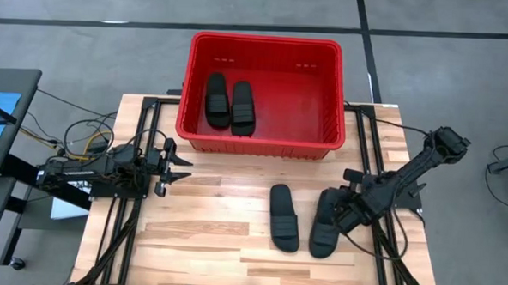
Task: Pick and place slides into bin
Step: Put the black slipper into the red container
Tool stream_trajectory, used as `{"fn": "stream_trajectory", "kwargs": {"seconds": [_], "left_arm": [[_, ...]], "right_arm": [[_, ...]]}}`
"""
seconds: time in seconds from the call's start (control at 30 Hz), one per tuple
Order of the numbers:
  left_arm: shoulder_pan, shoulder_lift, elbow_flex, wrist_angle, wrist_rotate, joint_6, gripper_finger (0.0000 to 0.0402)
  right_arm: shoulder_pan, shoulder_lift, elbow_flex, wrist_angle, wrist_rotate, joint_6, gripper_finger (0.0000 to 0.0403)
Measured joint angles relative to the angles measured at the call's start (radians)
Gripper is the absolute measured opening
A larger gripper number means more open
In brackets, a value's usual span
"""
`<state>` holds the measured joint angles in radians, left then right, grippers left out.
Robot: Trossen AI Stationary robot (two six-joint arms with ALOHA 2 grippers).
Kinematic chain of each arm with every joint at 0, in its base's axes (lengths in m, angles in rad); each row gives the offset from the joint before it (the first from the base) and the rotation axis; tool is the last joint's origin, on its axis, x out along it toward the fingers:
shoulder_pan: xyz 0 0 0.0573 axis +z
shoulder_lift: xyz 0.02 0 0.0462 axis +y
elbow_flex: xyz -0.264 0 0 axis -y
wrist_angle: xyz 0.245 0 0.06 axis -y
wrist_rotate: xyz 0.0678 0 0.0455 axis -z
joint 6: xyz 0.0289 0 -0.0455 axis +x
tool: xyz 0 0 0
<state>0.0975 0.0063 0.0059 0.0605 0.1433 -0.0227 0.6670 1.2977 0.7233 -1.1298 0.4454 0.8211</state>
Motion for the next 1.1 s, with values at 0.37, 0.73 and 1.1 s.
{"fn": "stream_trajectory", "kwargs": {"seconds": [0.37, 0.73, 1.1], "left_arm": [[0.0, 0.0, 0.0, 0.0, 0.0, 0.0, 0.0139], [0.0, 0.0, 0.0, 0.0, -0.001, 0.0, 0.0139], [0.0, 0.0, 0.0, 0.0, -0.001, 0.0, 0.0139]], "right_arm": [[0.107, -0.023, 0.246, -0.216, 0.13, -0.007, 0.0], [0.163, -0.023, 0.5, -0.359, 0.292, -0.078, 0.0], [0.156, -0.023, 0.739, -0.414, 0.463, -0.289, 0.0]]}}
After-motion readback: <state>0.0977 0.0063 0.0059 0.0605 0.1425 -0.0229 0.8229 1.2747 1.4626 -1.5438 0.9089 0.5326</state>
